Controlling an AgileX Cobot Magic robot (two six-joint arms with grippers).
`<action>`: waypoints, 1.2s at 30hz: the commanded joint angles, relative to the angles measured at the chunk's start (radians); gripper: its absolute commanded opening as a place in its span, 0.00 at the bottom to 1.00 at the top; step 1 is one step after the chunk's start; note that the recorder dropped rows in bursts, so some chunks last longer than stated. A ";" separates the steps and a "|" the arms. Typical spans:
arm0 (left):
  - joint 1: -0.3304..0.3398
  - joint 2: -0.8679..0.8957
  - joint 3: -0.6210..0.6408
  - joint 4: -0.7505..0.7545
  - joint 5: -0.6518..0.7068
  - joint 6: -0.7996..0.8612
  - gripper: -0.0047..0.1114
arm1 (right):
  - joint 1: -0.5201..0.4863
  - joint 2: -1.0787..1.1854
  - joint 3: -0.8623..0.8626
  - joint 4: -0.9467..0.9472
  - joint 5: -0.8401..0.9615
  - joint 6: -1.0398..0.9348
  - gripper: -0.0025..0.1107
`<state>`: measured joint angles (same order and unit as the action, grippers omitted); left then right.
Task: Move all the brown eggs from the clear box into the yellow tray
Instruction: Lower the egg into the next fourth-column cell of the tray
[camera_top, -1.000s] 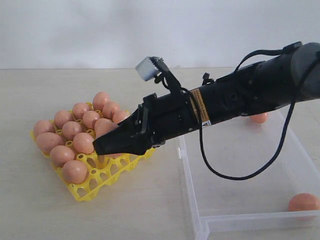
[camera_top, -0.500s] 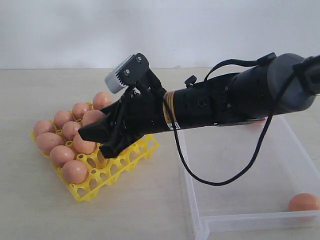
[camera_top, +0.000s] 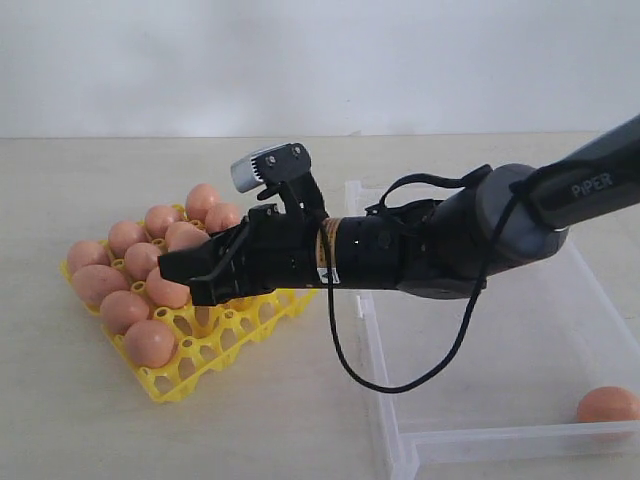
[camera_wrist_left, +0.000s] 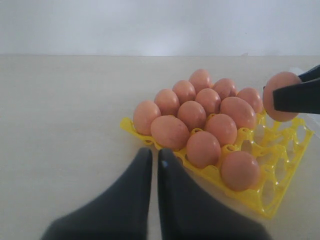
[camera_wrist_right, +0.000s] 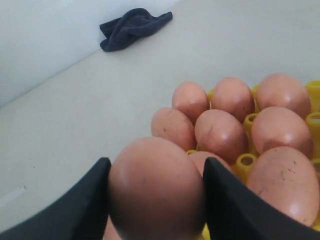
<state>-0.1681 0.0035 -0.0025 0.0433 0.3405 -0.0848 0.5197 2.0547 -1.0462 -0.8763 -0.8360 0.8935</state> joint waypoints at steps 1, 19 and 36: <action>-0.005 -0.003 0.003 -0.003 -0.003 -0.001 0.08 | 0.040 0.015 -0.006 0.028 0.032 -0.026 0.02; -0.005 -0.003 0.003 -0.003 -0.003 -0.001 0.08 | 0.060 0.074 -0.075 0.028 0.171 -0.042 0.02; -0.005 -0.003 0.003 -0.003 -0.003 -0.001 0.08 | 0.060 0.074 -0.075 0.030 0.174 -0.005 0.41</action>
<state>-0.1681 0.0035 -0.0025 0.0433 0.3405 -0.0848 0.5809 2.1244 -1.1157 -0.8494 -0.6544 0.8837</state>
